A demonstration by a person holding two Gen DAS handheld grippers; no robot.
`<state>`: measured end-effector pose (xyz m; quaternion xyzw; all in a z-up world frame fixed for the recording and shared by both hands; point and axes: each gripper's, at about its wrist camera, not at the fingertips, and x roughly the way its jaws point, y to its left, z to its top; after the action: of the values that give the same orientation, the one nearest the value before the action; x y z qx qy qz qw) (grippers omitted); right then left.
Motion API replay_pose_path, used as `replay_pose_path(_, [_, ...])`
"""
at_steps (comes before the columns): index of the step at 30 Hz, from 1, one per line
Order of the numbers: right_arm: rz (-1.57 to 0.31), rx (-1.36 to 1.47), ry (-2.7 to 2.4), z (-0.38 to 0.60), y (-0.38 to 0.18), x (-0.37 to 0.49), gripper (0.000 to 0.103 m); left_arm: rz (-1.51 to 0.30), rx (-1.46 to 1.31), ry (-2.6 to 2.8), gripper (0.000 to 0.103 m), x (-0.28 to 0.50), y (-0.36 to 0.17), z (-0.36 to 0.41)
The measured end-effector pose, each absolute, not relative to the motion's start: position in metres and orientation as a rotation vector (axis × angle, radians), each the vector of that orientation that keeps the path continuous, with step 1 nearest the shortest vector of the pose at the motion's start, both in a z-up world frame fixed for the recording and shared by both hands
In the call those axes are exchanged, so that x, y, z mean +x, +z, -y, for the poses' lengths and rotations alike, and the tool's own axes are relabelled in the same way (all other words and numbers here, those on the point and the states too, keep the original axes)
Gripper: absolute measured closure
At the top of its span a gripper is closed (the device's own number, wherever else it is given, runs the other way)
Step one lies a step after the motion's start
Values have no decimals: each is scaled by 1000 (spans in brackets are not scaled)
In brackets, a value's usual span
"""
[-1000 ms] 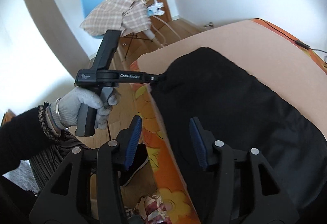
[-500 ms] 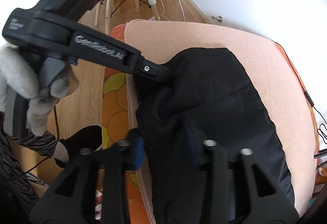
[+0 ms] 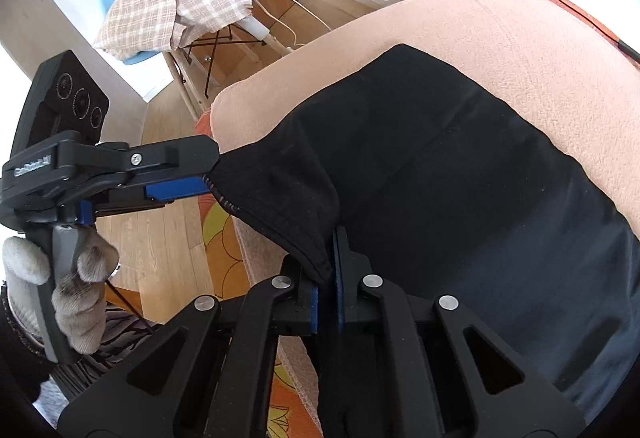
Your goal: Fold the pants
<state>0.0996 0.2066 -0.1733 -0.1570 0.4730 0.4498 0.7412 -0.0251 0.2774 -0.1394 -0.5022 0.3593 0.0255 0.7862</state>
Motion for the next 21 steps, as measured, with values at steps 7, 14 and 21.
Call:
replay_pose_path(7, [-1039,-316,1000,-214,-174,105,96,-793,-1119,54,46,-6,-148,-271])
replay_pose_path(14, [-1073,-254,1006,-204,-176,106,92,-785,-1064,83,49,-3,-154,-270])
replay_pose_path(21, [-1060,-168,1006,-158,-163,95,72,-773,-904,140,87,3,-147,-265])
